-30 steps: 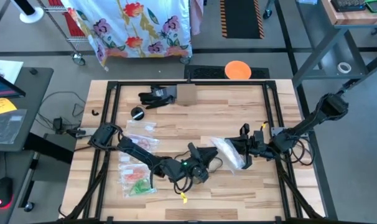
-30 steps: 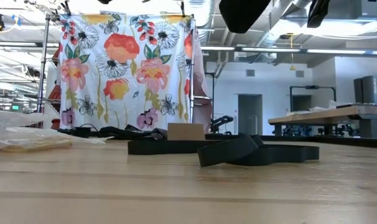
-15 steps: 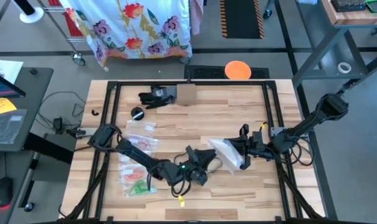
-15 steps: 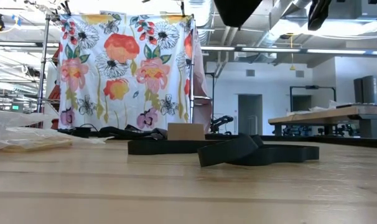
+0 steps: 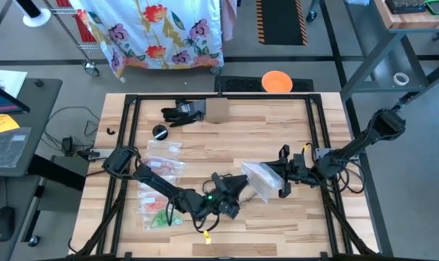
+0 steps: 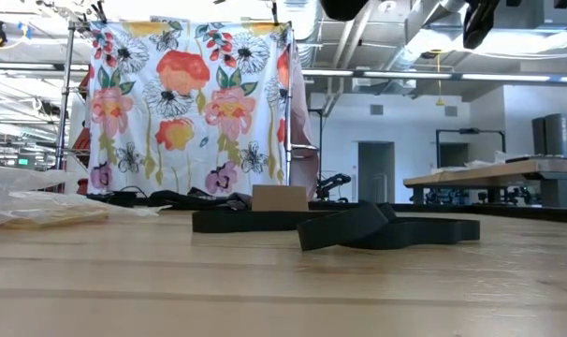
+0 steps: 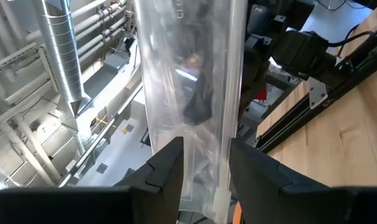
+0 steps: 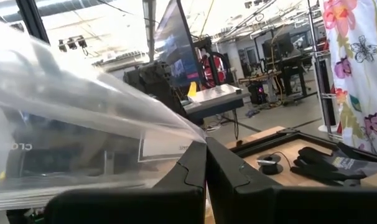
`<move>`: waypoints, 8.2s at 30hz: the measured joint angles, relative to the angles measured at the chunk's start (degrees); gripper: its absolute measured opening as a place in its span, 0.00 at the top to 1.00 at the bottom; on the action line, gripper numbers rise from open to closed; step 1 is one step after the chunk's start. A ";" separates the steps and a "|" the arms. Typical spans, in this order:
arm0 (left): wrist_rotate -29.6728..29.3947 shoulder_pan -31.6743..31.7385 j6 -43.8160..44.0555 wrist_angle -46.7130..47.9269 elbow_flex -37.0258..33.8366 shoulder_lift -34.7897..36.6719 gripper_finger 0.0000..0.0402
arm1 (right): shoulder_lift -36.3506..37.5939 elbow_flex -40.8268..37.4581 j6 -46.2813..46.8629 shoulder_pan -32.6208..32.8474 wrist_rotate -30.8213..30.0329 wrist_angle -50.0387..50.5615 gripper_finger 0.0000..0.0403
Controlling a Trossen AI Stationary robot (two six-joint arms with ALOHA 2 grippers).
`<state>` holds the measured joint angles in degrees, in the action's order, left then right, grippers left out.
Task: Sort rubber bands
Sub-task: Open the transparent zip bag
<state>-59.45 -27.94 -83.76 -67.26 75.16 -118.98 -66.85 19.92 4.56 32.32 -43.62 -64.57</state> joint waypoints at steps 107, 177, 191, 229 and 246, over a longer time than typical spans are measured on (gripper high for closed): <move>-5.46 1.20 5.09 -3.35 -0.02 0.51 1.00 | 0.13 5.73 -48.77 13.68 -43.11 11.83 0.46; 9.31 8.00 43.38 15.43 -8.13 8.04 1.00 | -10.27 9.44 -30.53 -1.01 -5.99 10.88 0.67; 12.43 8.01 44.97 15.61 -8.13 8.04 1.00 | -10.27 9.44 -30.24 -1.90 -5.95 10.90 0.73; 10.83 8.02 41.34 15.76 -8.13 8.04 1.00 | -10.29 9.44 -36.06 2.95 -33.09 5.70 1.00; 8.91 10.12 49.39 17.08 -8.13 8.04 0.58 | -10.29 9.46 -35.49 3.69 -36.44 5.81 1.00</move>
<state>-50.54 -17.82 -34.37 -50.18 67.02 -110.93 -77.14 29.39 -30.93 36.01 -80.05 -58.75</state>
